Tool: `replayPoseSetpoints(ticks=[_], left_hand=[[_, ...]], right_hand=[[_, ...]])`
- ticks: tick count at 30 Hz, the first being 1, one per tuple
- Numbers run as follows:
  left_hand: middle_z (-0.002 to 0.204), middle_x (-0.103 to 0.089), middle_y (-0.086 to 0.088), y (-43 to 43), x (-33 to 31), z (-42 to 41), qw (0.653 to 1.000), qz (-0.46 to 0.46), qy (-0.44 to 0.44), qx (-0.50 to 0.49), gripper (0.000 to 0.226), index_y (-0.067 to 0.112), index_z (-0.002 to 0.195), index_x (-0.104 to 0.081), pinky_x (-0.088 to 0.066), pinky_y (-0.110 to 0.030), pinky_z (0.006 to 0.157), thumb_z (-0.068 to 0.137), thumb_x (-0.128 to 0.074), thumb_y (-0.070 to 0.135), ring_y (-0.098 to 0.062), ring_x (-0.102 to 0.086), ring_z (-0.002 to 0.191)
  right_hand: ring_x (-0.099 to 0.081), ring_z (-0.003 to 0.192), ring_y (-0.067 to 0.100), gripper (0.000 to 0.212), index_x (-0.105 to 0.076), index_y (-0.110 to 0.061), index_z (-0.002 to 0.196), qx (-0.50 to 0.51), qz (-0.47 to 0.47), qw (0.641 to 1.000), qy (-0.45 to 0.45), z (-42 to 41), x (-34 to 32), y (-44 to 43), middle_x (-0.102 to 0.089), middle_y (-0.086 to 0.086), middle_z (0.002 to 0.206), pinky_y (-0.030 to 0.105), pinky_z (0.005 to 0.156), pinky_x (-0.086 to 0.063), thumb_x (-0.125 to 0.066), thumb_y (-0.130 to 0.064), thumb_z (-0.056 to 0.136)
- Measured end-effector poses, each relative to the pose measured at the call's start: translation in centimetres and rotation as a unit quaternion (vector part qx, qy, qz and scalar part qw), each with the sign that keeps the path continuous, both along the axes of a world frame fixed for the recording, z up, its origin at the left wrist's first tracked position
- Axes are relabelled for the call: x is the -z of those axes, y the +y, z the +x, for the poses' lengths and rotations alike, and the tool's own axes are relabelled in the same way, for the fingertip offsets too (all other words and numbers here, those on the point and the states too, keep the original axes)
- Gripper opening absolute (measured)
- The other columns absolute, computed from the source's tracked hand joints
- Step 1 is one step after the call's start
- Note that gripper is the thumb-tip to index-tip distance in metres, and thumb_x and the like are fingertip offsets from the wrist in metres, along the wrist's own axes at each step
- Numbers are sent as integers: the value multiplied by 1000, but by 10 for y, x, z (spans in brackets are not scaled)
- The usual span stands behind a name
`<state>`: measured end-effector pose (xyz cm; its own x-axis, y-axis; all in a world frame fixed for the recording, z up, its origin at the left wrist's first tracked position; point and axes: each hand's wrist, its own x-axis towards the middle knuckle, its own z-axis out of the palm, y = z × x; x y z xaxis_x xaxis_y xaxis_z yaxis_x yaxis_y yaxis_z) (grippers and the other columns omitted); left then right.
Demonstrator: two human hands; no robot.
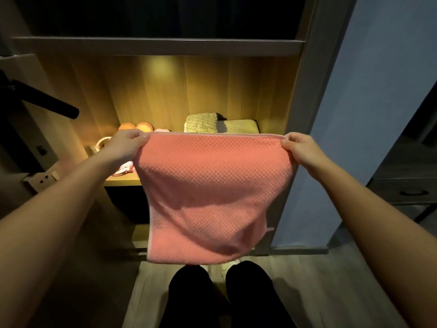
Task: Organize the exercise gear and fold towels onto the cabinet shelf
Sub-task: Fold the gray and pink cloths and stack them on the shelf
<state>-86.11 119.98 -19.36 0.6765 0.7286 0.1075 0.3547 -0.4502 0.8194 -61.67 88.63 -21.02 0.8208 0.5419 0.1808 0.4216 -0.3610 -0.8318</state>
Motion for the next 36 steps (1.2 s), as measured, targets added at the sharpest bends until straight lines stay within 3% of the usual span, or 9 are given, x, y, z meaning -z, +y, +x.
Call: replayPoseSetpoints(ticks=[3,6,9,12,17,19,22,31,36], left_hand=[[81,-57,-6,5,4,5,1000,-9,21,15,27,8,86,-63,-37,-31,63,100,-51,27,-18,-49,72],[81,-59,-3,10,6,11,999,8,-30,21,24,13,80,-62,-42,-33,71,100,-52,22,-15,-52,75],[80,-60,-3,14,8,21,998,18,-52,-1,24,15,77,-61,-46,-30,61,98,-54,24,-16,-53,72],[83,-60,-4,17,13,31,999,-27,25,17,26,19,80,-63,-45,-27,56,100,-51,30,-17,-53,72],[81,-58,-5,24,17,39,999,-38,-1,19,29,15,79,-60,-45,-36,68,101,-49,32,-24,-52,78],[86,-62,-8,25,15,42,999,-34,-15,16,27,14,80,-60,-50,-46,84,100,-51,29,-27,-57,87],[91,-64,-7,24,10,44,999,-42,-19,15,20,14,83,-61,-52,-48,92,99,-54,23,-27,-61,93],[98,-66,-14,22,4,25,1000,-20,0,17,8,16,83,-66,-51,-52,92,89,-67,11,-34,-61,97],[87,-65,-14,6,15,-1,998,-47,-12,30,14,13,80,-63,-53,-40,83,87,-68,2,-27,-62,85]], right_hand=[[-55,72,8,24,-61,-20,76,-1,0,1000,-1,5,3,6,-61,-3,80,23,58,-39,-50,-21,98],[-56,79,8,23,-61,-22,82,-6,26,1000,-5,13,5,12,-62,-3,86,23,64,-42,-47,-23,100],[-56,77,9,22,-60,-25,82,-6,37,999,-4,22,7,18,-62,-4,85,24,64,-43,-47,-23,101],[-52,71,11,27,-60,-23,75,9,6,1000,13,30,16,26,-60,-4,78,28,60,-39,-49,-26,99],[-55,72,11,26,-60,-21,79,25,-2,1000,8,39,25,31,-61,-2,82,25,60,-41,-47,-26,100],[-57,77,11,23,-61,-23,84,28,13,999,9,42,23,34,-62,-2,86,25,64,-45,-46,-25,101],[-58,85,14,19,-62,-23,88,36,31,999,12,45,19,37,-62,-2,89,29,74,-50,-47,-21,101],[-59,87,16,17,-66,-23,88,12,41,999,23,37,14,12,-63,-1,88,38,84,-53,-55,-14,97],[-57,89,18,15,-66,-20,88,-3,38,998,44,13,22,-11,-62,1,88,37,82,-52,-56,-14,97]])
